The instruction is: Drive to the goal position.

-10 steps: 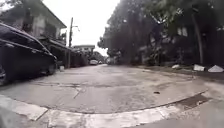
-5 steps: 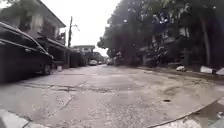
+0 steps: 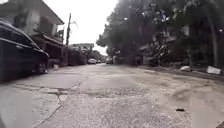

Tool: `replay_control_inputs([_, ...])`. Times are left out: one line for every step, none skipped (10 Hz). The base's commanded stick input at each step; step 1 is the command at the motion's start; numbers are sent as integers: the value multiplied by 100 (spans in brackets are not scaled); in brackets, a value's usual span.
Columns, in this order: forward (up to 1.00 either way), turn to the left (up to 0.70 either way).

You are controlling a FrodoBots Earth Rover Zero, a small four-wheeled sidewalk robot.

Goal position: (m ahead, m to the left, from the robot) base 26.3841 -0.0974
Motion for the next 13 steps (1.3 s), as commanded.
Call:
replay_control_inputs([70, 0])
replay_control_inputs([70, 0])
replay_control_inputs([70, 0])
replay_control_inputs([70, 0])
replay_control_inputs([70, 0])
replay_control_inputs([70, 0])
replay_control_inputs([70, 0])
replay_control_inputs([70, 0])
replay_control_inputs([70, 0])
replay_control_inputs([70, 0])
replay_control_inputs([70, 0])
replay_control_inputs([70, 15])
replay_control_inputs([70, 19])
